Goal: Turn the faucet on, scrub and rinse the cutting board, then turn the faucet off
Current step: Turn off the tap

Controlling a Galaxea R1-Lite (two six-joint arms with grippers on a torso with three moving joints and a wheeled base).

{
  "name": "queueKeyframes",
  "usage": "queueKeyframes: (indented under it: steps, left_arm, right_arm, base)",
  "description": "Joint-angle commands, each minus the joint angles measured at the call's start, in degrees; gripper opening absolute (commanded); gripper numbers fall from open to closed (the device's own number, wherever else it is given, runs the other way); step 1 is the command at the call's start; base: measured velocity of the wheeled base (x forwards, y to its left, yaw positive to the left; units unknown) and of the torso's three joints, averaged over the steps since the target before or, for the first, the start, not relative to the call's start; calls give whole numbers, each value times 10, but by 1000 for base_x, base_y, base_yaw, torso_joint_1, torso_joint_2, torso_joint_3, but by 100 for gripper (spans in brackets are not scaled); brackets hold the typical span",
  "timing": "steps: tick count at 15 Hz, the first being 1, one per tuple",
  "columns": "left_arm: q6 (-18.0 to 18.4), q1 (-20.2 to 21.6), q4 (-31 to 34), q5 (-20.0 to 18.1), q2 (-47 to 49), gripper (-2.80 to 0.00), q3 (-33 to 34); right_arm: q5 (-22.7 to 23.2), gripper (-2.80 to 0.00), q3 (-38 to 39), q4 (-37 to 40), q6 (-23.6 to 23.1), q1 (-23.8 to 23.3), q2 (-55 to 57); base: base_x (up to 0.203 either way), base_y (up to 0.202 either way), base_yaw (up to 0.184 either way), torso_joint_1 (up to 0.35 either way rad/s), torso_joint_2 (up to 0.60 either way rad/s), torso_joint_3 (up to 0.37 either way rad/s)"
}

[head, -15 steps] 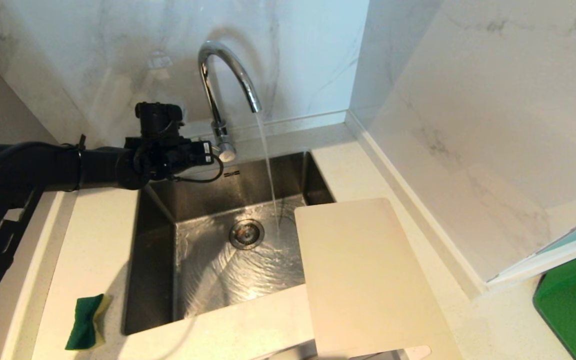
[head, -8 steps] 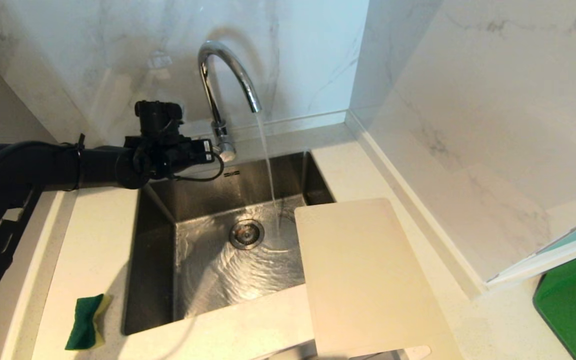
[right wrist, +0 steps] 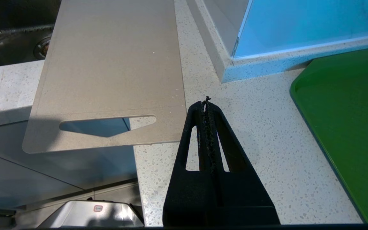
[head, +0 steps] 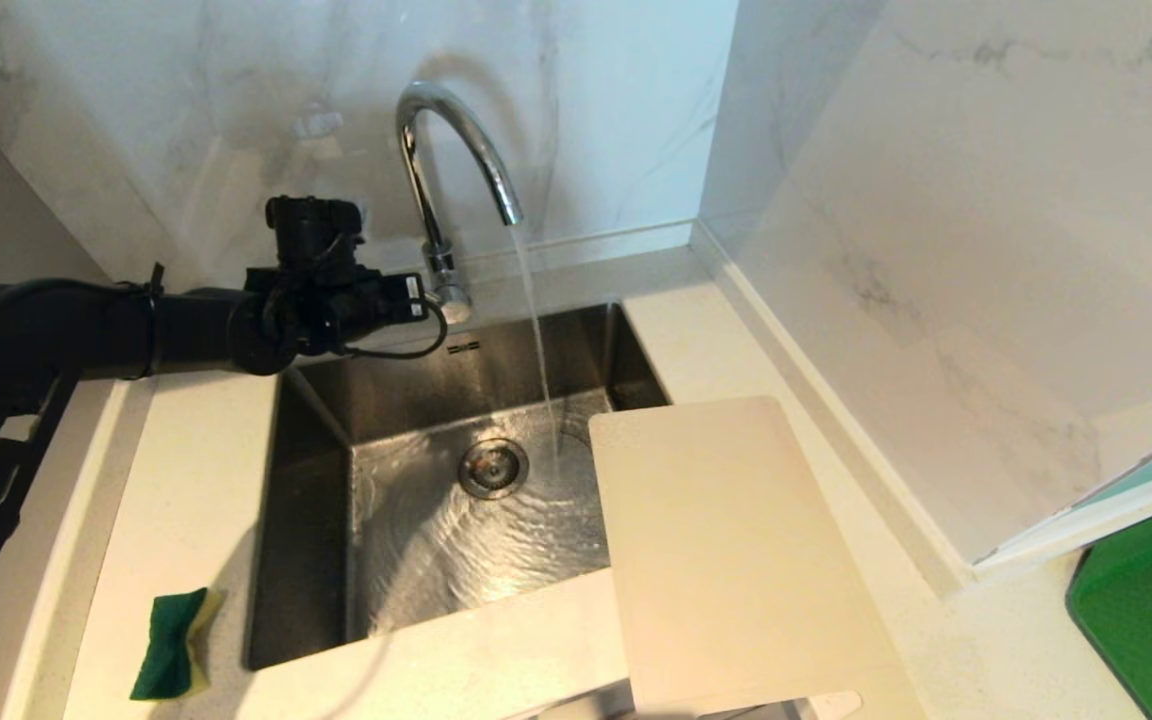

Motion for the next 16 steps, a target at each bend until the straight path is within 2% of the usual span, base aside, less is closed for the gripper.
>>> queueKeyframes:
  steps: [1,7,16]
  left_arm:
    - [-7,-4,0,1,-5,-280,0]
    - [-7,-4,-2,2,3,-280,-3]
    - [-3,-3,-42,4,13,-280,-9]
  right_arm:
    - [0,-280,1,0,0,0,1]
    - [0,-280,1,0,0,0,1]
    - [0,-280,1,0,0,0,1]
  base:
    - [0,0,0,0,0,0]
    - [0,0,0,0,0,0]
    - [0,0,0,0,0,0]
